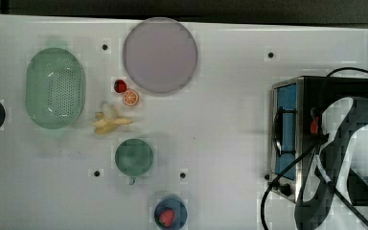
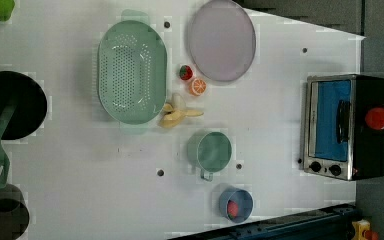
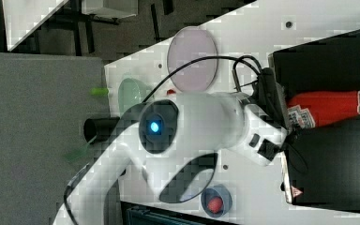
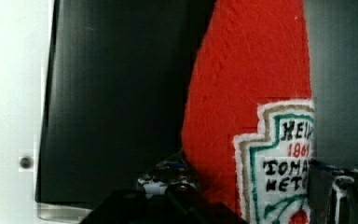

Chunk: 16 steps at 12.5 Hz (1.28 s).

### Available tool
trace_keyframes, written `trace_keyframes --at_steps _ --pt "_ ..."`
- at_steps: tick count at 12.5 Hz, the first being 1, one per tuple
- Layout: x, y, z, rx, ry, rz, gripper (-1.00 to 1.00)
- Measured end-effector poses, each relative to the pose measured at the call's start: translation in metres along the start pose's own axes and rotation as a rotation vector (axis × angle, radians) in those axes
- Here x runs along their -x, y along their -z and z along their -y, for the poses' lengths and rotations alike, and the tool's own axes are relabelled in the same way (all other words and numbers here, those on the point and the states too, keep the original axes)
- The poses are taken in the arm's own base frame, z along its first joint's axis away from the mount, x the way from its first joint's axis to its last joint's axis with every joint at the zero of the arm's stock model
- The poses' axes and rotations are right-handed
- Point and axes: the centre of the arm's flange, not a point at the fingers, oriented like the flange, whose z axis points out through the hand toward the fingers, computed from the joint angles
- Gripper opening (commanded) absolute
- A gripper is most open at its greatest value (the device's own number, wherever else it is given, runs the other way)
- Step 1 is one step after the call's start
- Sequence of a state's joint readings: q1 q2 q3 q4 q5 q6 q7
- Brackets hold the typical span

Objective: Pick Ketchup from oven and place it on table.

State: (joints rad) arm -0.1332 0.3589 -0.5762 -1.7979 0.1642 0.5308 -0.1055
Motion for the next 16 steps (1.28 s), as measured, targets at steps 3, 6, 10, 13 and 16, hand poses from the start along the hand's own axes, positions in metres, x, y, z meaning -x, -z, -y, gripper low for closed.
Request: trace_keyframes --at_steps 3,6,10,13,16 --pt "0.018 0.043 0.015 0.025 0.094 0.03 0.29" --pt "0.058 0.114 0.035 -0.067 0.321 0.023 0.29" --pt "0.148 0.175 0.07 -0.12 0.668 0.011 0.29" --pt "0.233 0.175 0.108 -0.144 0.894 0.052 0.29" --pt "0.311 0.14 0.129 -0.093 1.028 0.07 0.29"
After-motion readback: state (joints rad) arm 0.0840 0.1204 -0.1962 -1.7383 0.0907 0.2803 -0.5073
